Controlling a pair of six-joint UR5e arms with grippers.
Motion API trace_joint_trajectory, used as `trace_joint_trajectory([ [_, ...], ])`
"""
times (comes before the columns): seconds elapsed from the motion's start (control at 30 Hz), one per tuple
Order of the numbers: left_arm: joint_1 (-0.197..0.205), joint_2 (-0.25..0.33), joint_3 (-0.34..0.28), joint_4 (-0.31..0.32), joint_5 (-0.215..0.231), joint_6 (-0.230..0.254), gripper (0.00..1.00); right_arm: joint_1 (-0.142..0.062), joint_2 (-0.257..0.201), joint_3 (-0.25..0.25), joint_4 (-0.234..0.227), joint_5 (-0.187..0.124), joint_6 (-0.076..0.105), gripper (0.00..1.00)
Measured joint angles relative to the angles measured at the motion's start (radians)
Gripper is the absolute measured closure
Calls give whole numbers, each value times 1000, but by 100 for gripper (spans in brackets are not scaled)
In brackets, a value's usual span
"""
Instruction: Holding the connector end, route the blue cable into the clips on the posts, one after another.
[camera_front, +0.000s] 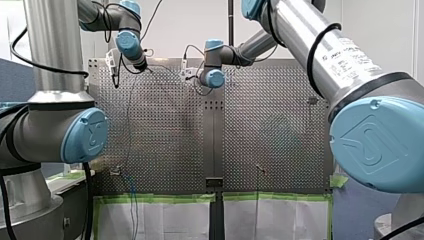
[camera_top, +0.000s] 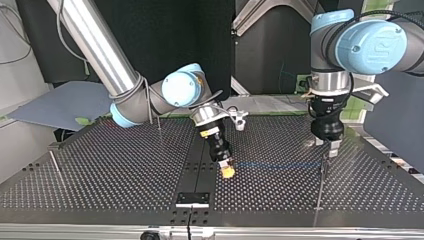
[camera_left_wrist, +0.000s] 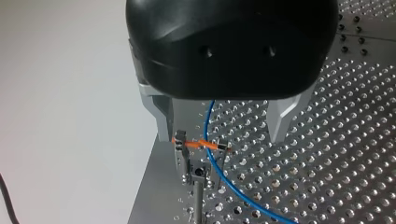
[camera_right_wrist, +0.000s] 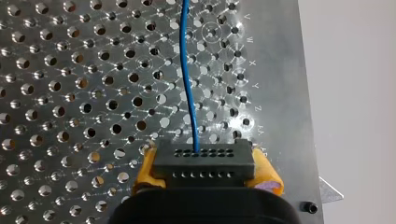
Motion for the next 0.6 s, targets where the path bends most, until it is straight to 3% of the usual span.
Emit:
trace_joint_trajectory([
  [0.4, -2, 0, 0, 0, -10, 7, 2, 0, 3, 0, 0, 0, 0, 100],
  [0.6, -8, 0, 0, 1, 2, 43, 2, 0, 3, 0, 0, 0, 0, 100],
])
